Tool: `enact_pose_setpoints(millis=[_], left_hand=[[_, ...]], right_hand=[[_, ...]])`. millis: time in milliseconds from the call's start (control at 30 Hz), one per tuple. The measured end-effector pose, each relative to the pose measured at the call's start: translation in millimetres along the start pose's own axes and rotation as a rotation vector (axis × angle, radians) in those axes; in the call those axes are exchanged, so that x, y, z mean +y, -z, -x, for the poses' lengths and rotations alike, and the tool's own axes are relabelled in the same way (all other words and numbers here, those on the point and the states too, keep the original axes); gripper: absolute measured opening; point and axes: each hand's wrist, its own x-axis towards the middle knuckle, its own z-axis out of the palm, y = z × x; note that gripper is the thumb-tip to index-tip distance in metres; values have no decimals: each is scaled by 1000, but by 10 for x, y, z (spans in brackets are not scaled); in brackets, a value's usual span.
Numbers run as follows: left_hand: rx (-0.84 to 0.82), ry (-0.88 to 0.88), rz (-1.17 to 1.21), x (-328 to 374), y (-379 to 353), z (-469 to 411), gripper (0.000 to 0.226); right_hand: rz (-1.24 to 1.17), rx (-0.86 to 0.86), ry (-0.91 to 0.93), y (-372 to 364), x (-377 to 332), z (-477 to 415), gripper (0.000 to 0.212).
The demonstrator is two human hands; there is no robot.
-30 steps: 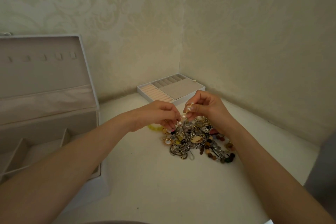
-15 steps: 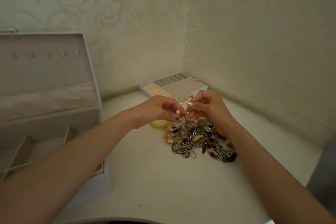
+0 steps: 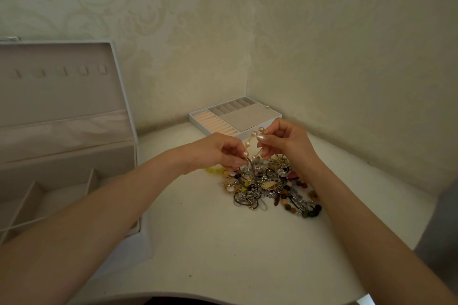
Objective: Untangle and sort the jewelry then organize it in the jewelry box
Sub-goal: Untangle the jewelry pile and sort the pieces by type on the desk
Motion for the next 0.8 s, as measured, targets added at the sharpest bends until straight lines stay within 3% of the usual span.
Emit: enact_pose_setpoints(millis=[100, 267, 433, 667, 800], left_hand=[[77, -29, -24, 12, 7, -11, 19], [15, 36, -142, 11, -10, 6, 12], [156, -7, -44, 14, 7, -13, 14], [23, 54, -249, 23, -3, 5, 4], [145, -8, -156, 51, 26, 22, 21]], right_hand=[[7, 1, 3, 16, 14, 6, 13], [-31, 8, -6, 3, 19, 7, 11], [-66, -41, -29, -55, 18, 30, 12], [-114, 26, -7, -77, 32, 23, 11], [-73, 32, 3, -59, 43, 24, 13]])
